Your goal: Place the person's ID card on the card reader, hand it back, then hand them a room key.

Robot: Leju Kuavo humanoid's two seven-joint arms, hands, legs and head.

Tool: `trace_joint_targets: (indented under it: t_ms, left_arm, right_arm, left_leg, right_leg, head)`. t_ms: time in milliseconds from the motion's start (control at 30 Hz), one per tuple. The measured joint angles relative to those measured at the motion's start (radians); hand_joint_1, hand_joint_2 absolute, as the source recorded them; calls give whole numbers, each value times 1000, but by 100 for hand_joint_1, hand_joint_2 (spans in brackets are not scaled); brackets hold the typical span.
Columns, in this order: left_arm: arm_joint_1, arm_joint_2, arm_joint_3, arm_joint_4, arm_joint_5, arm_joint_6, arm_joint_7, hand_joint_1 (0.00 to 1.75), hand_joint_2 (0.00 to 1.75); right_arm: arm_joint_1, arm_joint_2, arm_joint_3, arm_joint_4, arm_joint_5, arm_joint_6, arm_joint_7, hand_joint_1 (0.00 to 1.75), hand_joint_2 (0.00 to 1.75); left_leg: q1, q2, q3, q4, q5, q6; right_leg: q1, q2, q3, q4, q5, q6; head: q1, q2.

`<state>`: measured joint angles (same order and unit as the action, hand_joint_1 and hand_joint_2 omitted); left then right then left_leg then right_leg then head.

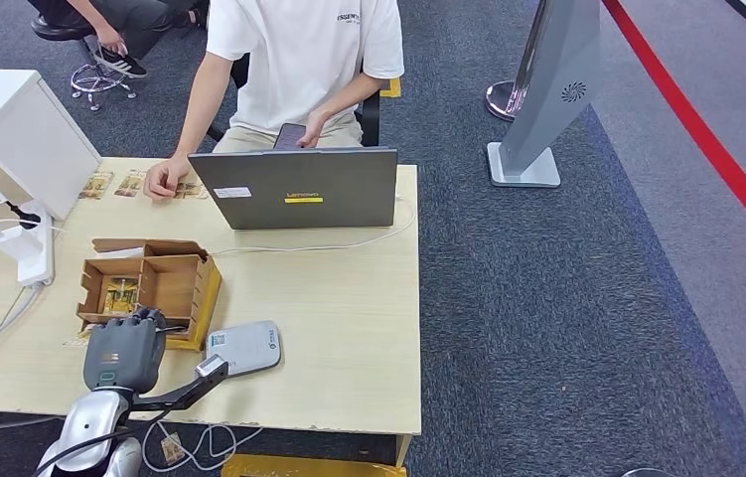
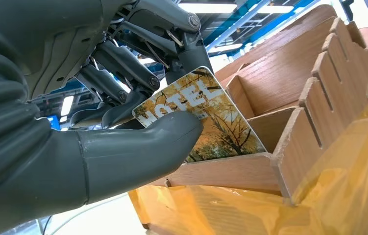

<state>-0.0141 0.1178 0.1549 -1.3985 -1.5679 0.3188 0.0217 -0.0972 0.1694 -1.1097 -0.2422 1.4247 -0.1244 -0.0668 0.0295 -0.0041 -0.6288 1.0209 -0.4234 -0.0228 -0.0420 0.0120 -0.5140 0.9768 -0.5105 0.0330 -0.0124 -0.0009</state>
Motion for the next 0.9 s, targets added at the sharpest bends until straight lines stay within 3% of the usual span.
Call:
trace_joint_targets:
  t_ms: [233,433,633,767,900]
  left_arm:
    - [1,-3,2,-9,0,6,36,175,175]
    - [18,-22,-27,-128,0,-98,25,175,175]
    - [60,-43,-183,-375,43,-197,-50,175,175]
    - [40,-3,-299,-520,160,-248,-58,175,175]
    - [-7,34,-342,-602,208,-283,-55,175,175]
  right_arm:
    - [0,0,-1,0,-1,0,1,0,0]
    - [-1,0,-14,0,-21,-6,10,0,0]
    - [-1,0,-45,-2,-56,-21,20,0,0]
    - [-1,1,-63,-4,-65,-21,16,0,0]
    - [-1,1,-72,-5,-67,-21,14,0,0]
  left_leg:
    - [0,0,0,0,0,0]
    - [0,0,0,0,0,0]
    - [0,0,0,1,0,0]
    - [0,0,0,0,0,0]
    - [1,0,1,0,1,-1]
  right_leg:
    - [0,0,0,0,0,0]
    - [0,0,0,0,0,0]
    - [0,0,0,0,0,0]
    - [0,0,-1,0,0,0]
    - [1,0,-1,1,0,0]
  head:
    - [0,0]
    - [0,0]
    - [0,0]
    - [0,0]
    - [0,0]
